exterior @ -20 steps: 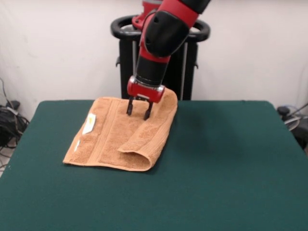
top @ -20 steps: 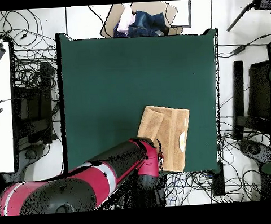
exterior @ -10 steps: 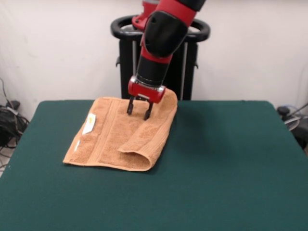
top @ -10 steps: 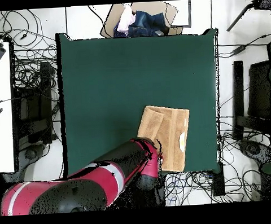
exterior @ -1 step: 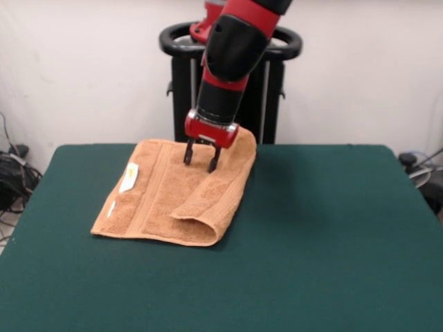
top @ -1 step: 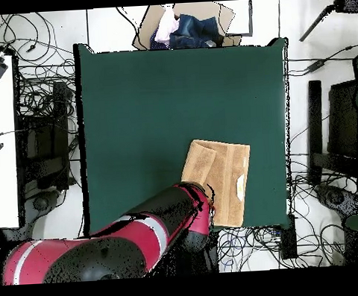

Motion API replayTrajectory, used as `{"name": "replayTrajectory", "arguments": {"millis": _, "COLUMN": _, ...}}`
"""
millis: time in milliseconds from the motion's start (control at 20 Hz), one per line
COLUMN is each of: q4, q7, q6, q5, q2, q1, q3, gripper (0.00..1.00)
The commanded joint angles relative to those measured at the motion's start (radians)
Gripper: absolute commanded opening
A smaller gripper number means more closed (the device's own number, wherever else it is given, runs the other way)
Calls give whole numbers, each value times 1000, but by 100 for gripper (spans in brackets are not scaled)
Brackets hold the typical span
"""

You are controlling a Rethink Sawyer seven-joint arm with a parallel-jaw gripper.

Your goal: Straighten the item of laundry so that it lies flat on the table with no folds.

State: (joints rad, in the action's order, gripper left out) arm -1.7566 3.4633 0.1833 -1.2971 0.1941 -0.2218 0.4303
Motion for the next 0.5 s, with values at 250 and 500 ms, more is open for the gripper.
{"name": "replayTrajectory", "arguments": {"millis": 250, "q4": -85, "q7": -22, "q6": -151, "q5": -74, "q2": 125, "q1": 162, "q3": -437, "gripper": 100}}
{"name": "replayTrajectory", "arguments": {"millis": 500, "q4": -112, "q7": -192, "q6": -274, "q5": 15, "q2": 161, "q1": 268, "q3": -550, "gripper": 100}}
